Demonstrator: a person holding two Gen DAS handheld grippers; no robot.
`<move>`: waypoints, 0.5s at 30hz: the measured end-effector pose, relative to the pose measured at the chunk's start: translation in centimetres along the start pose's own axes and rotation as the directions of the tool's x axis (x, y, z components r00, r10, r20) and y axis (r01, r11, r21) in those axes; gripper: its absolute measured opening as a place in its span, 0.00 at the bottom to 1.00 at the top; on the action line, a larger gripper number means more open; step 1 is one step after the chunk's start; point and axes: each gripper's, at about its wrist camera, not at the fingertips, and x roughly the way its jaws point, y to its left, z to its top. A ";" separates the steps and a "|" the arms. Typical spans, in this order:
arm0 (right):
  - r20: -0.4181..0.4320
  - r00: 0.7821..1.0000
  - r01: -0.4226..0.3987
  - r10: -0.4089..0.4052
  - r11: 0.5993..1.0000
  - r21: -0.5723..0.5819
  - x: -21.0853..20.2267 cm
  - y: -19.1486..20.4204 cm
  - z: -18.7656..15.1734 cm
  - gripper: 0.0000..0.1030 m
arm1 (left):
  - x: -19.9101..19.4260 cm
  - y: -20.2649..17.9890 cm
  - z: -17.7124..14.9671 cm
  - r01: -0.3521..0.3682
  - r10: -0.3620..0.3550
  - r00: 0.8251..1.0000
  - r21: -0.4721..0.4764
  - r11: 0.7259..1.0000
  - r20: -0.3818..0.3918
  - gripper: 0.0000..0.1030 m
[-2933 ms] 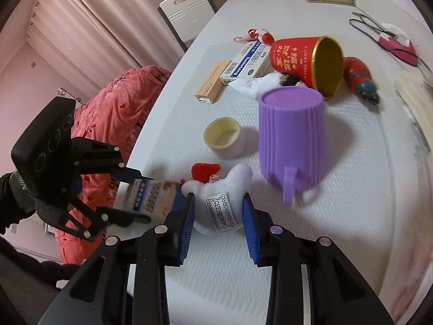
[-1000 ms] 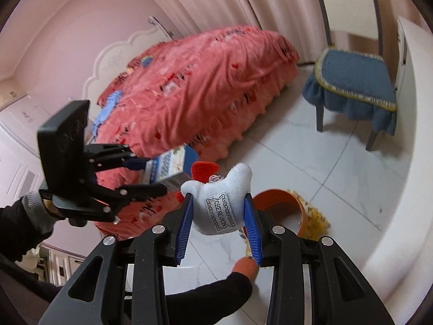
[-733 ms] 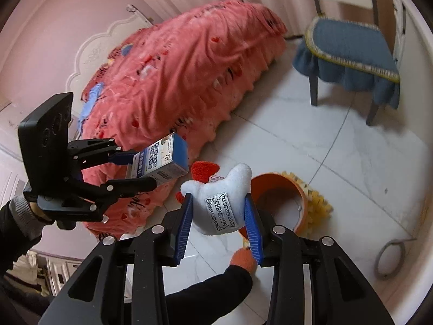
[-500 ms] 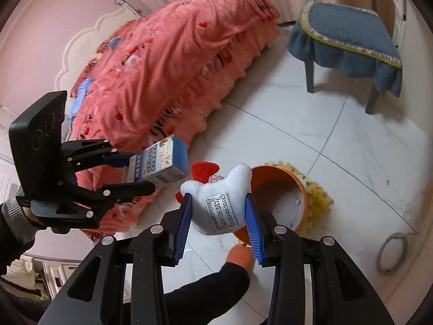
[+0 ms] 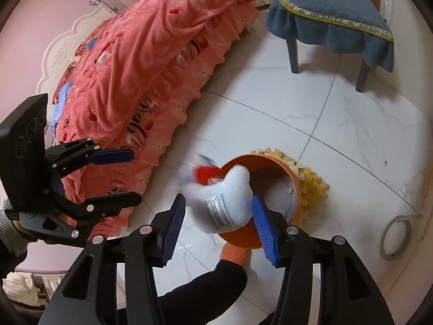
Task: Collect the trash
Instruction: 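Open the left tool dropping the box into the bin while the right tool drops the plush toy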
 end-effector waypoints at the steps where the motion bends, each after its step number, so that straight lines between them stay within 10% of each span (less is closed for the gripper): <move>1: -0.001 1.000 0.001 -0.001 1.000 0.003 0.1 -0.1 0.0 0.51 | 0.1 0.1 0.0 -0.002 0.002 1.000 -0.003 1.000 -0.002 0.65; 15: 0.039 0.999 -0.021 0.022 0.999 -0.027 -4.5 2.0 -0.1 0.59 | -1.7 -1.3 0.6 -0.017 0.017 1.000 0.023 1.000 0.005 0.65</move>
